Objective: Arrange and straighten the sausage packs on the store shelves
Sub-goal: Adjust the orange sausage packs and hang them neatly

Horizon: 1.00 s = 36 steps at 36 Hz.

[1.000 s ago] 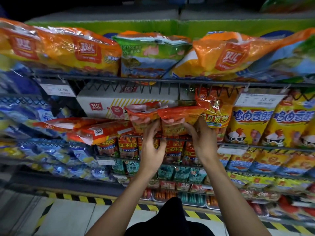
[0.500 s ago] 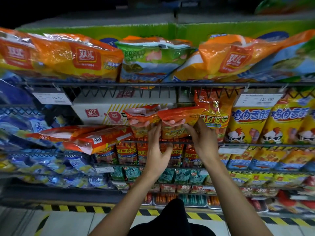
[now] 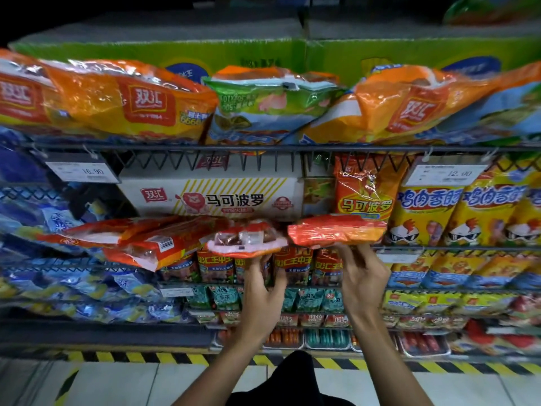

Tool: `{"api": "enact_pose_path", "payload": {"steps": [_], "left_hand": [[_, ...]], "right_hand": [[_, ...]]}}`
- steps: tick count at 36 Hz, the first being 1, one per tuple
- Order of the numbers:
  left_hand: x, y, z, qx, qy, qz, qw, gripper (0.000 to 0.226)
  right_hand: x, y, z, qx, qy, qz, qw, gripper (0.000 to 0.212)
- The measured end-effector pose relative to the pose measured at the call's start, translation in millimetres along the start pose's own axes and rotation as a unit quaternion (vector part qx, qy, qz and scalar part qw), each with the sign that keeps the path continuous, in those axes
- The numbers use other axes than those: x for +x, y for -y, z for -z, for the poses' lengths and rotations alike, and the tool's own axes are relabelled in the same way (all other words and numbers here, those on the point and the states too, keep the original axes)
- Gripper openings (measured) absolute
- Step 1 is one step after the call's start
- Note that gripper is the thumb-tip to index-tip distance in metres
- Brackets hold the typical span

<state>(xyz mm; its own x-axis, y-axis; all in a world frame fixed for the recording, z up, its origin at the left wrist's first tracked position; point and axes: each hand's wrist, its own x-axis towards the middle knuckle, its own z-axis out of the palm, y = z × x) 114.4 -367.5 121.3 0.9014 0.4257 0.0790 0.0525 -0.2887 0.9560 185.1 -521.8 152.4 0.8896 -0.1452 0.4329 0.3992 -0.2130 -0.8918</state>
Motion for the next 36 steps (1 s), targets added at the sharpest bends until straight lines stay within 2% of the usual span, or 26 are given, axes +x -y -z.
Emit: {"api": "enact_pose_path", "payload": {"steps": [7,9,11,13,15,18,19,22,25,26,28,31,33,34,36], "left_hand": [[-15,14,-2,-0.017,-0.011,0.090,0.996,0.028],[-17,12,-2,-0.032,0.022,0.085,0.996,0.029],[-22,5,-4,-0.059,0.093,0.089,0.990,0.033],[-29,-5,-10,-0.076,0.162,0.106,0.978,0.035],[-35,-16,-18,-0.105,0.196,0.112,0.968,0.043],[-40,-32,-34,-0.149,0.232,0.121,0.953,0.061],[-40,-38,-40,-0.165,0.237,0.127,0.949,0.064],[-40,-58,-59,-0.216,0.220,0.143,0.941,0.066],[-38,-76,-75,-0.250,0.195,0.145,0.937,0.038],[-38,-80,-78,-0.258,0.183,0.135,0.939,0.033],[-37,-83,-80,-0.278,0.151,0.133,0.939,0.039],[-34,-88,-74,-0.270,0.101,0.119,0.950,0.053],[-28,-88,-69,-0.252,0.099,0.097,0.958,0.043],[-26,-89,-65,-0.238,0.124,0.083,0.960,0.035],[-19,-92,-58,-0.252,0.116,0.074,0.958,0.027]], "right_hand": [[-4,32,17,0.092,-0.110,-0.116,0.983,0.031],[-7,38,21,0.119,-0.129,-0.141,0.974,0.023],[-10,45,27,0.172,-0.134,-0.175,0.960,0.019],[-12,50,32,0.220,-0.141,-0.214,0.941,0.033],[-14,55,38,0.267,-0.145,-0.245,0.921,0.044],[-17,54,49,0.340,-0.129,-0.298,0.883,0.033],[-18,53,53,0.358,-0.125,-0.318,0.869,0.033],[-21,50,63,0.404,-0.117,-0.364,0.831,0.051],[-25,41,76,0.425,-0.086,-0.398,0.808,0.048],[-26,37,81,0.421,-0.066,-0.406,0.808,0.044],[-28,33,90,0.393,-0.016,-0.412,0.822,0.042],[-29,32,107,0.255,0.122,-0.377,0.882,0.027],[-27,33,115,0.196,0.196,-0.354,0.893,0.019],[-27,33,118,0.171,0.217,-0.343,0.898,0.015],[-29,28,124,0.107,0.216,-0.298,0.924,0.015]]}}
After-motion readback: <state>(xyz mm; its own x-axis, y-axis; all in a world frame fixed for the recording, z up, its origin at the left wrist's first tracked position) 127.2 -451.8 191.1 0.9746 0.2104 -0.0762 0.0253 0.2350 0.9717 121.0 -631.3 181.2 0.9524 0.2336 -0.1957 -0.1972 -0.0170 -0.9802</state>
